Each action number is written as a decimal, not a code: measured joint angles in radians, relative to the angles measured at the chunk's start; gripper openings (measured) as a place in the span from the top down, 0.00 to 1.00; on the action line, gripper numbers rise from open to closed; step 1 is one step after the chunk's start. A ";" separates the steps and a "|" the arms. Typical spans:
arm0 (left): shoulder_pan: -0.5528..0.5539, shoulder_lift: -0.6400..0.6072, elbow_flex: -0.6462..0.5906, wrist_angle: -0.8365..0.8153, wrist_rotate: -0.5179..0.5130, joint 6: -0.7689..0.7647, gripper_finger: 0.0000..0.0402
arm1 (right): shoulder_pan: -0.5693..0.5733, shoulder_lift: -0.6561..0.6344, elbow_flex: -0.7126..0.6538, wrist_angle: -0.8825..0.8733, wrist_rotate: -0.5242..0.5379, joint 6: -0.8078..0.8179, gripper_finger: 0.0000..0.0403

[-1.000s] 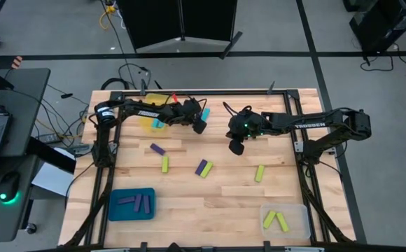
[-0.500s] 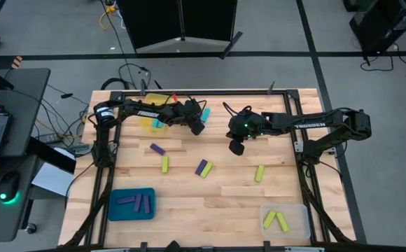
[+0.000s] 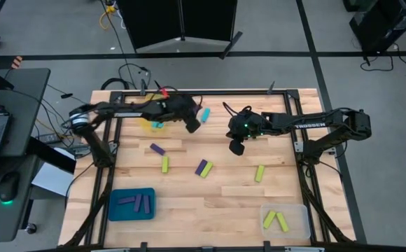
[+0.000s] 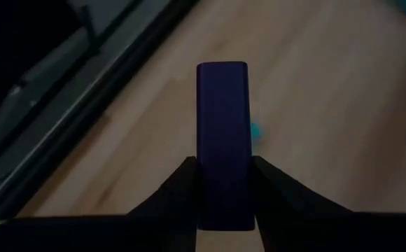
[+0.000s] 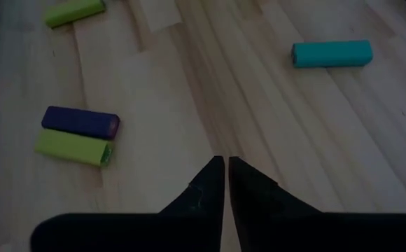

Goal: Sort blocks
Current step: Put the top purple block into the blue bin, then put the green block into the transparent bin

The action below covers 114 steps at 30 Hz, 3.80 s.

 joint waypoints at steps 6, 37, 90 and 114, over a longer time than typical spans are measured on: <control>-0.113 -0.172 0.000 -0.188 0.016 -0.055 0.74 | -0.006 0.000 0.000 0.001 0.023 0.041 0.92; -1.405 -0.246 -0.149 -0.587 -0.229 -1.523 0.74 | 0.132 0.000 0.000 0.056 0.089 0.115 0.92; -0.995 -0.129 -0.230 -0.605 -0.526 -1.315 0.53 | 0.442 0.011 0.001 0.070 0.708 0.436 0.73; -0.839 0.028 -0.226 -0.543 -0.130 -1.059 0.54 | 0.393 0.154 0.001 0.107 0.588 0.403 0.62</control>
